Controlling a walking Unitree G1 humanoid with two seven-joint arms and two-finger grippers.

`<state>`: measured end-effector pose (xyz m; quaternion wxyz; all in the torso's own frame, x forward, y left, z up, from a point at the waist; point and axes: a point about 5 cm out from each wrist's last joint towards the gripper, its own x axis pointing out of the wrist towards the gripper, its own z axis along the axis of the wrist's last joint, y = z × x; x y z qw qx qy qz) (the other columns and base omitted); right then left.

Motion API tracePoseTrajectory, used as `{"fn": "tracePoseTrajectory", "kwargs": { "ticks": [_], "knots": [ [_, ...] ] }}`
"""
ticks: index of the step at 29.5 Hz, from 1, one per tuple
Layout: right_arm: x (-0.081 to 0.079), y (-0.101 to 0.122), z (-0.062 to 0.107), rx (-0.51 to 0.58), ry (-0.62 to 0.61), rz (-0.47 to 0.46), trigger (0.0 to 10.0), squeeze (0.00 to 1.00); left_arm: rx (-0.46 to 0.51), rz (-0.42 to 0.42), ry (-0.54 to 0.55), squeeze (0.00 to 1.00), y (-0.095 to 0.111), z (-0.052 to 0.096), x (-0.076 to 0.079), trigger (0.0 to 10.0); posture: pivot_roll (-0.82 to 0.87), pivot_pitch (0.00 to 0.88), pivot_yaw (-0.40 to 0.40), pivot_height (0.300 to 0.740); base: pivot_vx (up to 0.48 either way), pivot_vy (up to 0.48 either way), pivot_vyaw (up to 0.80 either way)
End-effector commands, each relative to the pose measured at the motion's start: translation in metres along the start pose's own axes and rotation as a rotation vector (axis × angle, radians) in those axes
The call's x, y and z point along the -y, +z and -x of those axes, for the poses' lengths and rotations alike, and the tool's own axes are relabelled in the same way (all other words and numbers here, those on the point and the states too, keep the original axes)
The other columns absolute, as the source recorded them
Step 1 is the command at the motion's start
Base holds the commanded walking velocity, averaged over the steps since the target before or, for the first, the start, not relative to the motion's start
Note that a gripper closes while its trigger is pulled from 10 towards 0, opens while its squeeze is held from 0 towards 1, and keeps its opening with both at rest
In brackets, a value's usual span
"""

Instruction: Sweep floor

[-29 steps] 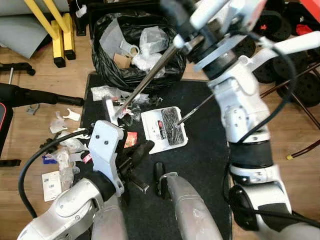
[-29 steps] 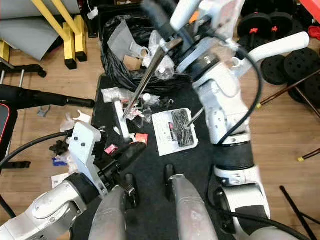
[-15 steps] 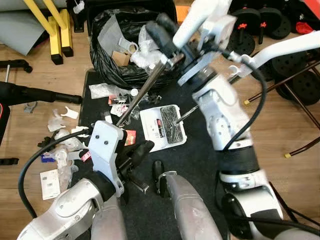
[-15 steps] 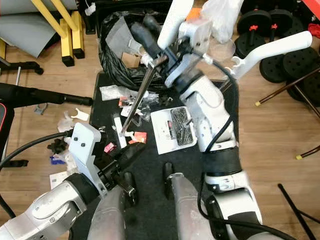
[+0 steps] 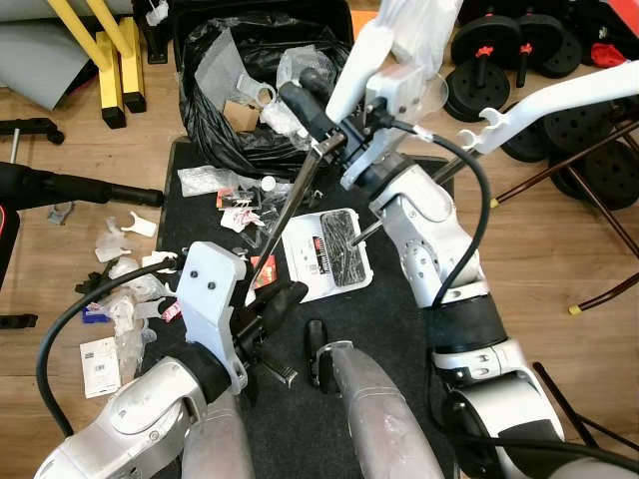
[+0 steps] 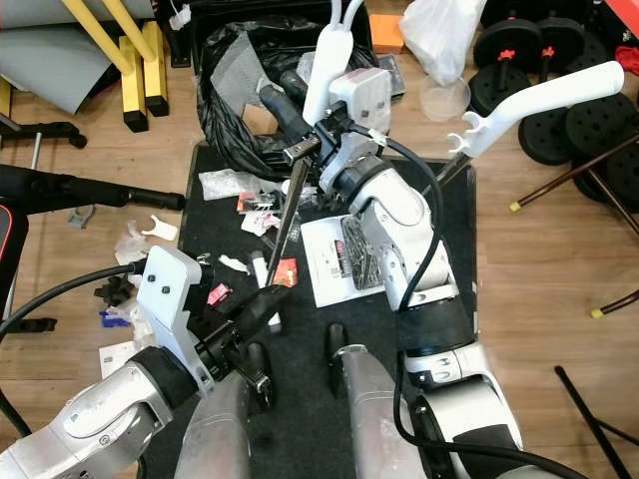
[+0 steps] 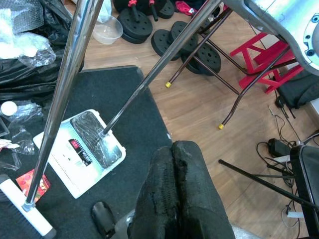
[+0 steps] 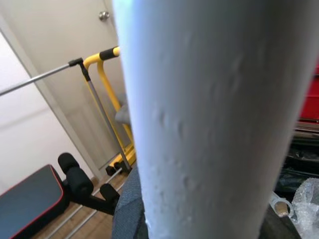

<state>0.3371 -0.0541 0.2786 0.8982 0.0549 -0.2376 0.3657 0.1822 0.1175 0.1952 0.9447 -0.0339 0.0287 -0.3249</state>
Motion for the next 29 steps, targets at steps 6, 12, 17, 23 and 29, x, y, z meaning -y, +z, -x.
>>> {"fn": "tracePoseTrajectory", "kwargs": {
  "ticks": [6, 12, 17, 23, 29],
  "knots": [
    [0.004, 0.003, 0.001, -0.048, -0.006, 0.070, 10.0, 0.00, -0.027, 0.020, -0.068, 0.00, -0.005, 0.002, 0.006, 10.0, -0.10, 0.535, -0.143, 0.740, 0.000, 0.000, 0.00],
    [0.010, 0.012, 0.001, -0.047, -0.042, 0.076, 10.0, 0.00, -0.025, 0.019, -0.067, 0.00, -0.005, 0.001, 0.005, 10.0, -0.11, 0.528, -0.144, 0.740, 0.000, 0.000, 0.00],
    [0.016, 0.018, 0.004, -0.058, -0.096, 0.090, 10.0, 0.00, -0.023, 0.019, -0.066, 0.00, -0.005, 0.000, 0.004, 10.0, -0.11, 0.521, -0.143, 0.740, 0.000, 0.000, 0.00],
    [0.021, 0.025, 0.005, -0.059, -0.132, 0.112, 10.0, 0.00, -0.022, 0.018, -0.067, 0.00, -0.006, -0.001, 0.004, 10.0, -0.11, 0.516, -0.142, 0.740, 0.000, 0.000, 0.00],
    [0.028, 0.031, 0.006, -0.073, -0.180, 0.149, 10.0, 0.00, -0.021, 0.017, -0.066, 0.00, -0.007, -0.003, 0.003, 10.0, -0.12, 0.505, -0.141, 0.740, 0.000, 0.000, 0.00]
  ]
}}
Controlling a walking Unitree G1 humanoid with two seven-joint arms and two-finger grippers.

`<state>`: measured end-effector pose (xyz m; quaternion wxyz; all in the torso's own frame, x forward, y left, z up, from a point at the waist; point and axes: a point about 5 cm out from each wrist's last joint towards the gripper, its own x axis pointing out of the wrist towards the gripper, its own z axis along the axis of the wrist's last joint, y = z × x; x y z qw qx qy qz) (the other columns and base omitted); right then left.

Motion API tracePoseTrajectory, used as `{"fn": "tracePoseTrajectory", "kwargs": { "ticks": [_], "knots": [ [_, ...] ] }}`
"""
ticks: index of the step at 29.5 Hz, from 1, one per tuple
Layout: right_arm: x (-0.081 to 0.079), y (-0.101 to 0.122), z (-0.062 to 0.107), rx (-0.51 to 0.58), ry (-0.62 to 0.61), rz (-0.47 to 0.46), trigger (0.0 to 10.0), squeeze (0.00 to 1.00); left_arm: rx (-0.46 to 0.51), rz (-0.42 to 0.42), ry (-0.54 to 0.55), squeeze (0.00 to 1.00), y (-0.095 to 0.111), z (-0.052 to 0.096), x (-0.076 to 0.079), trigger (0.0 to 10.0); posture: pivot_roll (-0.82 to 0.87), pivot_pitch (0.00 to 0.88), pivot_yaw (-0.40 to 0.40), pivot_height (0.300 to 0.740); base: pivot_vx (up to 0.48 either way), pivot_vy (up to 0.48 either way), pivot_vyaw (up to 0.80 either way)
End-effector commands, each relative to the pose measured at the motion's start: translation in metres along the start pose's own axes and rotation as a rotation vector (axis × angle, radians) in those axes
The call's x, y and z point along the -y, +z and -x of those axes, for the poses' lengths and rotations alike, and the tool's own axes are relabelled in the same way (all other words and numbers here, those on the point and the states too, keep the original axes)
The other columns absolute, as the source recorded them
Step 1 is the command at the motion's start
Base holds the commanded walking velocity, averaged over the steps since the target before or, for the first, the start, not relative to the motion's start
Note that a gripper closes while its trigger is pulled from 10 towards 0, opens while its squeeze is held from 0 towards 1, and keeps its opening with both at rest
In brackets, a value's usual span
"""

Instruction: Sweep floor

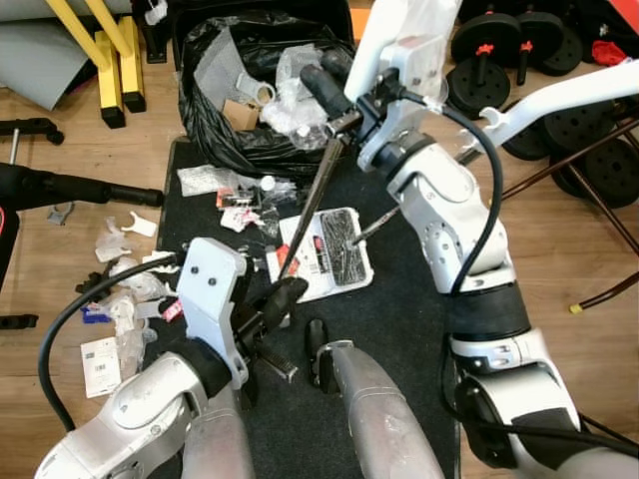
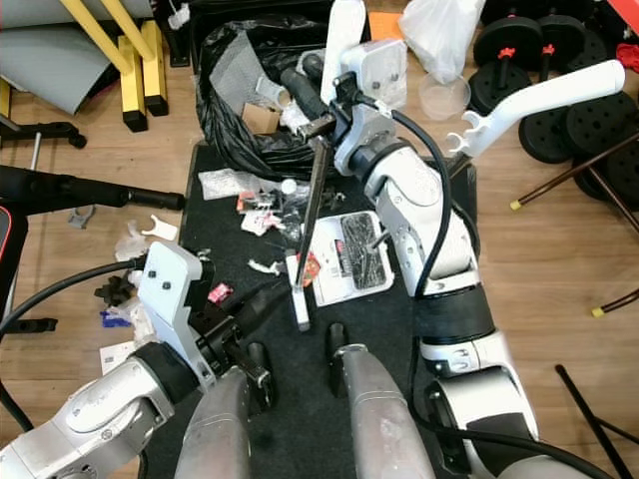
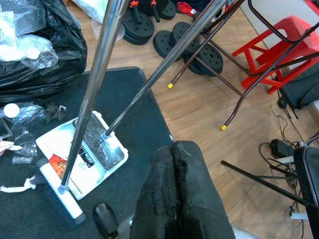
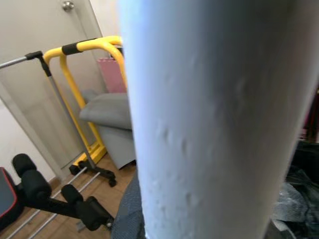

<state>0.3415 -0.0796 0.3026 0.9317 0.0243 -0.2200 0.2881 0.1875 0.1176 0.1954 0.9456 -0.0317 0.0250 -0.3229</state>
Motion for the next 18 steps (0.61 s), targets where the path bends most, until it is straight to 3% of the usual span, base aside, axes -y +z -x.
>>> {"fn": "tracePoseTrajectory", "kwargs": {
  "ticks": [1, 18],
  "knots": [
    [0.007, 0.005, 0.004, -0.014, -0.044, 0.078, 10.0, 0.00, -0.026, 0.024, -0.070, 0.00, -0.007, 0.001, 0.006, 10.0, -0.12, 0.504, -0.141, 0.740, 0.000, 0.000, 0.00],
    [0.019, 0.017, 0.004, -0.033, -0.115, 0.141, 10.0, 0.00, -0.018, 0.023, -0.068, 0.00, -0.007, -0.002, 0.005, 10.0, -0.13, 0.498, -0.147, 0.740, 0.000, 0.000, 0.00]
  ]
}}
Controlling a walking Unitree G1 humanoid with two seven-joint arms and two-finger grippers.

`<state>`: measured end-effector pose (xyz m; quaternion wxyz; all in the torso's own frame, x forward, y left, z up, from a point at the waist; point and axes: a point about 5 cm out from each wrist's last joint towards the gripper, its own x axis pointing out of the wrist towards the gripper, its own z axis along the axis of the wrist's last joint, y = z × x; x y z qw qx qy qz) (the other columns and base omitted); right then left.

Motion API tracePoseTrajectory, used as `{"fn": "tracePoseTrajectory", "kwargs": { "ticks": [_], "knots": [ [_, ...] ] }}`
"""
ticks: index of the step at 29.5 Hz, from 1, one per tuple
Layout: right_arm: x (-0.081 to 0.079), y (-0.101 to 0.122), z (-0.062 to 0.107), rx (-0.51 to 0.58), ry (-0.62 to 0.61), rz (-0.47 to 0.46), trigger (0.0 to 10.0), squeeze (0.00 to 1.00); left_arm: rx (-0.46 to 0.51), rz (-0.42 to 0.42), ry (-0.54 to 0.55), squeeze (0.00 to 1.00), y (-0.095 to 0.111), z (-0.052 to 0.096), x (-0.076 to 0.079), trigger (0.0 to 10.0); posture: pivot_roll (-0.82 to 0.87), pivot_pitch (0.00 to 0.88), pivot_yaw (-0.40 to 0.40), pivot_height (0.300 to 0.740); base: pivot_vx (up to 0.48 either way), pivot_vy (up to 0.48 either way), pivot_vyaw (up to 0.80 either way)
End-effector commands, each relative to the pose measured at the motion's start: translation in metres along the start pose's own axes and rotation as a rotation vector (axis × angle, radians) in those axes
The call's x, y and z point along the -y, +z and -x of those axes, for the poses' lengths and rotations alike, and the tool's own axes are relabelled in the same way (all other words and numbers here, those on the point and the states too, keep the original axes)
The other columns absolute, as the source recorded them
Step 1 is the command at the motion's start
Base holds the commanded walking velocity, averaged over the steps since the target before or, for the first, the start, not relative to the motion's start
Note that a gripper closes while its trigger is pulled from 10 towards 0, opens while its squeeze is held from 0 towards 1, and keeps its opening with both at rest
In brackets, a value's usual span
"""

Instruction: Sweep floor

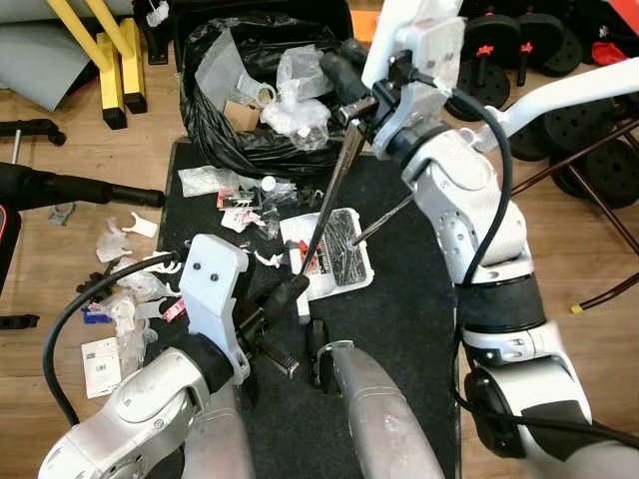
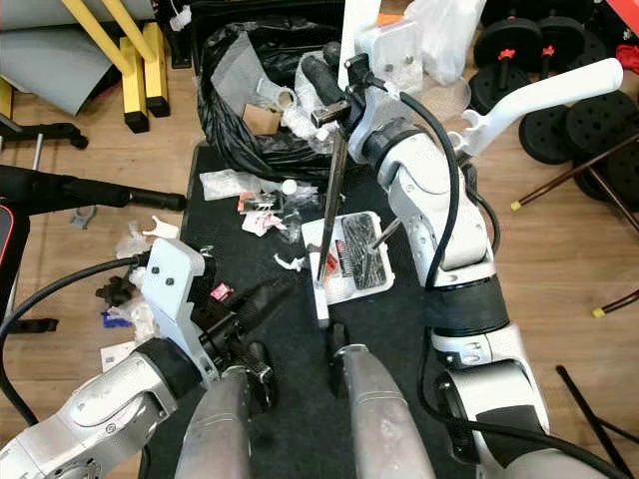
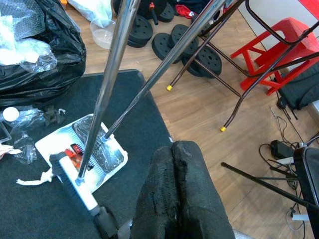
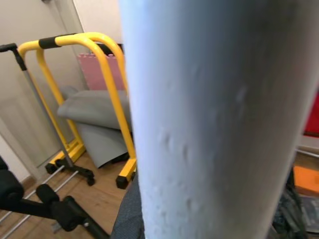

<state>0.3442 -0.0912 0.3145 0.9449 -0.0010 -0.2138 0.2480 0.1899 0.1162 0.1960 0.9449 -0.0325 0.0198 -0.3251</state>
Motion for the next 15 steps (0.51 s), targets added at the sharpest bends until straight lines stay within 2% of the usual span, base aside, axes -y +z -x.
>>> {"fn": "tracePoseTrajectory", "kwargs": {
  "ticks": [1, 15],
  "knots": [
    [0.009, 0.007, 0.004, 0.003, -0.048, 0.084, 10.0, 0.00, -0.027, 0.025, -0.063, 0.00, -0.008, 0.001, 0.005, 10.0, -0.13, 0.496, -0.148, 0.740, 0.000, 0.000, 0.00],
    [0.014, 0.025, 0.002, 0.057, -0.093, 0.125, 10.0, 0.00, -0.022, 0.026, -0.063, 0.00, -0.008, 0.000, 0.006, 10.0, -0.13, 0.494, -0.150, 0.740, 0.000, 0.000, 0.00]
  ]
}}
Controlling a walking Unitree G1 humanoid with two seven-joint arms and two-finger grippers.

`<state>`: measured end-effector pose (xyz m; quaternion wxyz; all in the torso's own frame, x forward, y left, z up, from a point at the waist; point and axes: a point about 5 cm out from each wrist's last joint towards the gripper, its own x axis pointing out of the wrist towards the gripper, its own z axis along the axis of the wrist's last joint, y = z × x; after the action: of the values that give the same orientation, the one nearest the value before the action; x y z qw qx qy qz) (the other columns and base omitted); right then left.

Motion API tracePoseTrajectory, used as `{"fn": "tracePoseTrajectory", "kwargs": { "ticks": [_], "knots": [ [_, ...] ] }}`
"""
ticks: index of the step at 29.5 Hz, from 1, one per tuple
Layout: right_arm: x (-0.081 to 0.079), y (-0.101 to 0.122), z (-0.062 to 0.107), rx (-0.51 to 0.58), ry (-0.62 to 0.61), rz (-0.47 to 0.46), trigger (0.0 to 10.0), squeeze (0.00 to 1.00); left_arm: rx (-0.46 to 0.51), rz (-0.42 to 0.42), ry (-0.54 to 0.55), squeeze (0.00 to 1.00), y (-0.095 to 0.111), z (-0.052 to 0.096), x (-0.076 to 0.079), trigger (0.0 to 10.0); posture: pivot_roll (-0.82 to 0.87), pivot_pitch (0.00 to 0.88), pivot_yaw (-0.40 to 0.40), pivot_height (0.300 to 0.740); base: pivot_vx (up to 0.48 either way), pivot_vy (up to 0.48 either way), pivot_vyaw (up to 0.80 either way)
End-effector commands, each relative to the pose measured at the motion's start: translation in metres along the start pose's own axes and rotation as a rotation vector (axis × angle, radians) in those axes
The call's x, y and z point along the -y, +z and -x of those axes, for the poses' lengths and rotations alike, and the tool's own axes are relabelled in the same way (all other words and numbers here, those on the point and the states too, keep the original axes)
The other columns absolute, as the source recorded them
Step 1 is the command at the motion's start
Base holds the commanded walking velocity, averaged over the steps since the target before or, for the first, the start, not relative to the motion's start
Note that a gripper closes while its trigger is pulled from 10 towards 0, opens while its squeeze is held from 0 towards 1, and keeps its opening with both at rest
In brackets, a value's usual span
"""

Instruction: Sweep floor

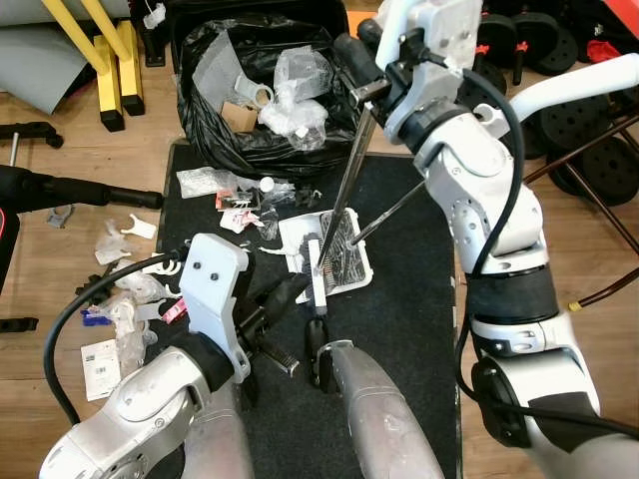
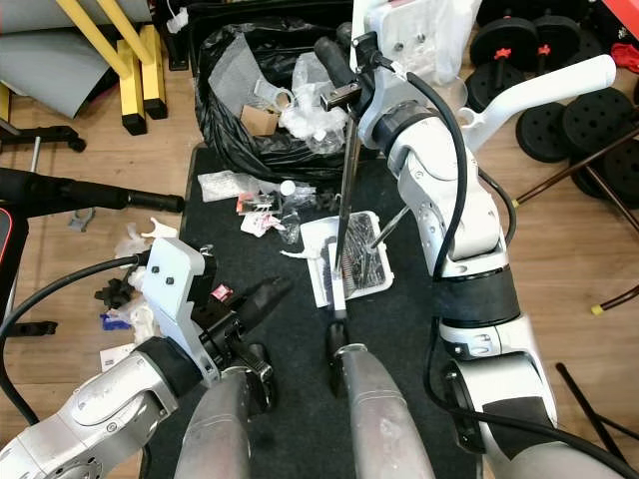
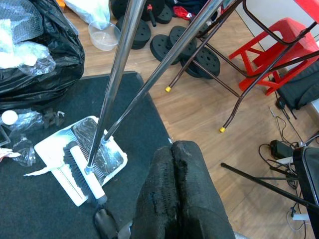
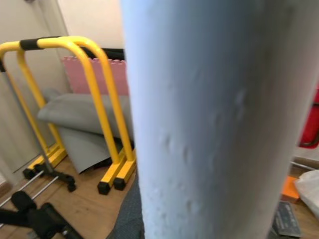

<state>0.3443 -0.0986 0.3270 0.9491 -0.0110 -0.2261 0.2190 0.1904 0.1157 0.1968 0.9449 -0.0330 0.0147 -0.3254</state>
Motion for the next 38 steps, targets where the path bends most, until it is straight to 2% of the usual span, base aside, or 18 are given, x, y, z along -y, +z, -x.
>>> {"fn": "tracePoseTrajectory", "kwargs": {
  "ticks": [1, 8, 15, 21, 22, 29, 38],
  "knots": [
    [0.008, 0.015, 0.003, 0.049, -0.048, 0.091, 10.0, 0.00, -0.032, 0.029, -0.061, 0.00, -0.009, 0.000, 0.005, 10.0, -0.13, 0.494, -0.149, 0.740, 0.000, 0.000, 0.00],
    [0.009, 0.031, 0.001, 0.133, -0.074, 0.097, 10.0, 0.00, -0.031, 0.030, -0.061, 0.00, -0.009, 0.000, 0.005, 10.0, -0.13, 0.493, -0.149, 0.740, 0.000, 0.000, 0.00],
    [0.006, 0.052, -0.001, 0.215, -0.074, 0.062, 10.0, 0.00, -0.029, 0.032, -0.062, 0.00, -0.010, 0.000, 0.005, 10.0, -0.13, 0.493, -0.149, 0.740, 0.000, 0.000, 0.00],
    [0.006, 0.055, -0.002, 0.233, -0.070, 0.038, 10.0, 0.00, -0.029, 0.032, -0.062, 0.00, -0.010, 0.000, 0.005, 10.0, -0.13, 0.490, -0.150, 0.740, 0.000, 0.000, 0.00],
    [0.003, 0.057, -0.003, 0.255, -0.054, -0.005, 10.0, 0.00, -0.029, 0.033, -0.062, 0.00, -0.010, 0.000, 0.005, 10.0, -0.13, 0.490, -0.153, 0.740, 0.000, 0.000, 0.00],
    [-0.002, 0.069, -0.003, 0.326, -0.018, -0.118, 10.0, 0.00, -0.028, 0.035, -0.063, 0.00, -0.010, 0.000, 0.005, 10.0, -0.13, 0.490, -0.154, 0.740, 0.000, 0.000, 0.00],
    [0.000, 0.082, -0.002, 0.380, -0.003, -0.183, 10.0, 0.00, -0.027, 0.036, -0.063, 0.00, -0.010, 0.000, 0.005, 10.0, -0.13, 0.489, -0.155, 0.740, 0.000, 0.000, 0.00]
  ]
}}
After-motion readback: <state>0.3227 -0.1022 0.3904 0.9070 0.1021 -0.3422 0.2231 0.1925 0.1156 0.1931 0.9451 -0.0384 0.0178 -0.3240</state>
